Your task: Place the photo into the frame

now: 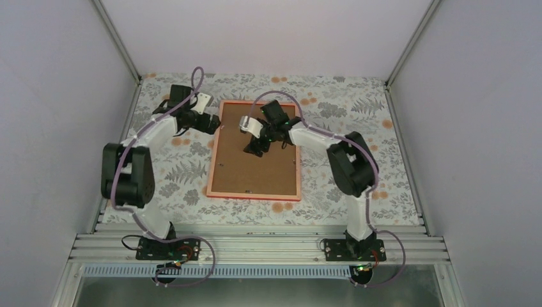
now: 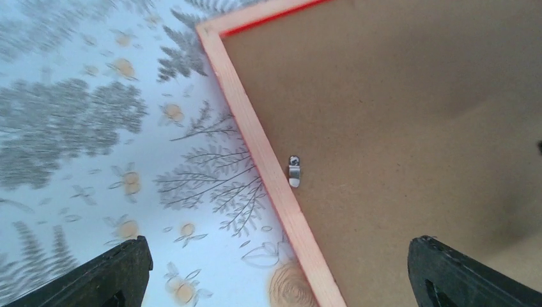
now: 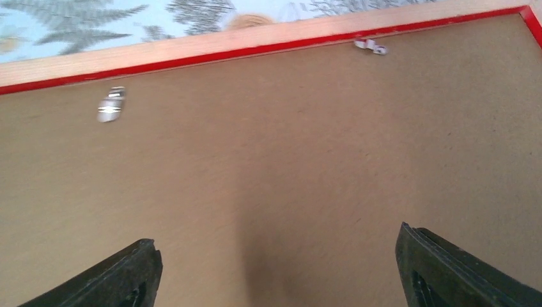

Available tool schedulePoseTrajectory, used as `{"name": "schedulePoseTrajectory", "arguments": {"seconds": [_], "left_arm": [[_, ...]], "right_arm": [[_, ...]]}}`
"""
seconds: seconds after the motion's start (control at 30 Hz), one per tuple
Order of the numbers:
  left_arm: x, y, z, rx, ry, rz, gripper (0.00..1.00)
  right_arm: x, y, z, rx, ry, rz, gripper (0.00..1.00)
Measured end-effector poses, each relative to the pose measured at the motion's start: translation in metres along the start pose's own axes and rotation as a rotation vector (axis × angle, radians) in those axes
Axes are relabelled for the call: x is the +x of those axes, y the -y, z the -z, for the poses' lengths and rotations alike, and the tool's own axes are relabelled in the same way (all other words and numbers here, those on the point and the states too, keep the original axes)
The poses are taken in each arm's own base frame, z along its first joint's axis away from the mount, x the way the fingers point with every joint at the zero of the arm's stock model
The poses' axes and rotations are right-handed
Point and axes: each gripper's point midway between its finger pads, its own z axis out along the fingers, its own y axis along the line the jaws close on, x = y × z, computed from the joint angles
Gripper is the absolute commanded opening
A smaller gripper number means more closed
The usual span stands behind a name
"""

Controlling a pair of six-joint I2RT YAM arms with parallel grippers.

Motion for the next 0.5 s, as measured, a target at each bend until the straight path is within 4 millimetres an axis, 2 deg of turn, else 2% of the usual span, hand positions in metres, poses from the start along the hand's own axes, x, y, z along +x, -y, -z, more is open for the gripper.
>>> {"name": "schedulePoseTrajectory", "arguments": {"seconds": [0.1, 0.2, 0.27, 0.37, 0.5], "left_arm": [[0.01, -0.001, -0.029, 0.034, -0.071, 0.027, 0.98], [0.023, 0.0, -0.05, 0.059, -0.125, 0.037, 0.9], [0.031, 0.0, -0.06, 0.068, -0.163, 0.037, 0.88], [0.039, 0.001, -0.065, 0.08, -0.191, 0.02, 0.88], [0.06, 0.01, -0.051, 0.11, -0.224, -0.002, 0.9]], "right_arm": [[0.006, 0.021, -0.026, 0.004, -0.02, -0.021, 0.88], [0.024, 0.024, -0.042, -0.008, -0.059, -0.045, 0.85], [0.04, 0.023, -0.05, -0.018, -0.092, -0.07, 0.83], [0.042, 0.023, -0.051, -0.012, -0.08, -0.075, 0.83], [0.04, 0.012, -0.046, -0.009, -0.076, -0.062, 0.83]]}}
